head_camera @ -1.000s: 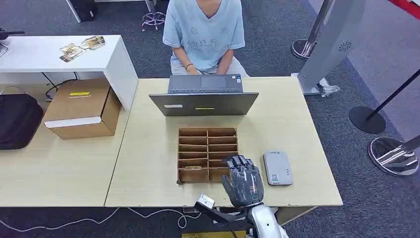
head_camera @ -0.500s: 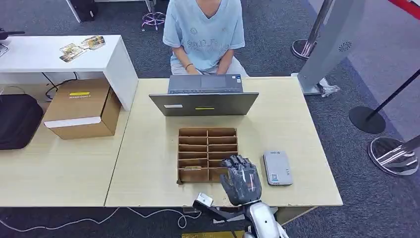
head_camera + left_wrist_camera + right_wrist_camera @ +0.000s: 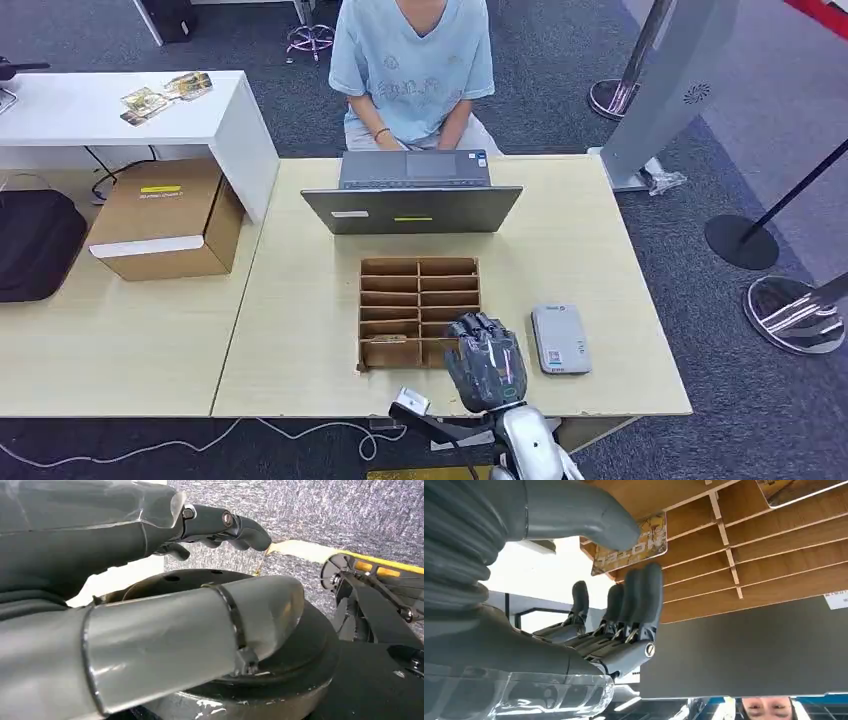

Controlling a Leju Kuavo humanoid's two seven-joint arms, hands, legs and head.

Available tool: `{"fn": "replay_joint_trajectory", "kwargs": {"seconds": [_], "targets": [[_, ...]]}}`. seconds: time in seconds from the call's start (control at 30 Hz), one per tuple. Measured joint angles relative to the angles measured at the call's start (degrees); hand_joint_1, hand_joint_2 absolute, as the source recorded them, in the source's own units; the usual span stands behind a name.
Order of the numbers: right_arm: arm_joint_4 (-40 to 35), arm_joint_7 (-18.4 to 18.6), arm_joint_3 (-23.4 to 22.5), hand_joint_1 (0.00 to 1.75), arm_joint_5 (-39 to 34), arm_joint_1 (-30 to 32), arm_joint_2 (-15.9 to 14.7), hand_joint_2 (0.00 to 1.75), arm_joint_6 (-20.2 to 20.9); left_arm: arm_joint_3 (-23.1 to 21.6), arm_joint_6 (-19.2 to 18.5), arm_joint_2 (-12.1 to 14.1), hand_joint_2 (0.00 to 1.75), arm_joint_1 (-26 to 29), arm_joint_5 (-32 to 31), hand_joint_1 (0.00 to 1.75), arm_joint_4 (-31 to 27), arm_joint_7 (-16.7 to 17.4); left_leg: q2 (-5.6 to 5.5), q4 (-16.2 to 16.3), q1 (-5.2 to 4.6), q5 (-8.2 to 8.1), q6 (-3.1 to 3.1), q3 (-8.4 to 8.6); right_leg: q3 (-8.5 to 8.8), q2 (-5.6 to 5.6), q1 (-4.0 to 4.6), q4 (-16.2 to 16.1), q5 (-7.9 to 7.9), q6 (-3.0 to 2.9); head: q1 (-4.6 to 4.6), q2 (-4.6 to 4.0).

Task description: Pass the card to the sensor for recognition and then transmit it.

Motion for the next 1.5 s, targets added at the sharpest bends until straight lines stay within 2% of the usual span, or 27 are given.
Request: {"fn": "replay_joint_trajectory", "kwargs": {"seconds": [0.13,0.43,0.53,0.67,0.83,0.97,1.03,1.37,1.5], "targets": [[0.26,0.00,0.02,1.12,0.00,-0.15,0.00,1.75,0.09,0.00,0.13,0.00,0.00,0.03,0.44,0.00,0.00,0.00,0.00,0.00,0.00,0.00,0.00,0.00,0.00,0.00,0.00,0.00,0.00,0.00,0.00,0.00],[0.85,0.20,0.13,0.94,0.00,-0.44,0.00,1.75,0.37,0.00,0.28,0.00,0.00,0.06,0.90,0.00,0.00,0.00,0.00,0.00,0.00,0.00,0.00,0.00,0.00,0.00,0.00,0.00,0.00,0.00,0.00,0.00],[0.96,0.20,0.26,0.94,0.00,-0.67,0.00,1.75,0.61,0.00,0.28,0.02,0.00,0.06,1.01,0.00,0.00,0.00,0.00,0.00,0.00,0.00,0.00,0.00,0.00,0.00,0.00,0.00,0.00,0.00,0.00,0.00],[1.11,0.20,0.42,1.03,-0.02,-0.73,0.00,1.75,0.79,0.00,0.28,0.02,0.00,0.07,1.03,0.00,0.00,0.00,0.00,0.00,0.00,0.00,0.00,0.00,0.00,0.00,0.00,0.00,0.00,0.00,0.00,0.00],[1.11,0.20,0.44,0.99,-0.02,-0.90,0.07,1.75,0.94,0.00,0.11,0.02,0.00,0.06,0.94,0.00,0.00,0.00,0.00,0.00,0.00,0.00,0.00,0.00,0.00,0.00,0.00,0.00,0.00,0.00,0.00,0.00],[1.14,0.35,0.46,1.08,-0.02,-1.00,0.13,1.75,1.05,0.00,0.13,0.02,0.00,0.06,0.96,0.00,0.00,0.00,0.00,0.00,0.00,0.00,0.00,0.00,0.00,0.00,0.00,0.00,0.00,0.00,0.00,0.00],[1.16,0.35,0.44,1.05,-0.04,-1.00,0.13,1.75,1.05,0.00,0.13,0.02,0.00,0.06,0.94,0.00,0.00,0.00,0.00,0.00,0.00,0.00,0.00,0.00,0.00,0.00,0.00,0.00,0.00,0.00,0.00,0.00],[1.44,0.59,0.44,1.19,-0.09,-1.25,0.13,1.75,0.94,0.00,0.42,0.00,0.00,0.08,1.29,0.00,0.00,-0.09,0.00,0.00,0.00,0.00,0.00,0.01,0.00,0.00,0.00,0.00,0.00,0.00,0.00,0.00],[1.46,0.68,0.44,1.12,-0.09,-1.27,0.13,1.75,0.92,0.00,0.48,0.02,0.00,0.11,1.62,0.00,0.00,-0.39,0.00,0.00,0.00,0.00,0.00,0.01,0.00,0.00,0.00,0.00,0.00,0.00,-0.02,0.00]]}}
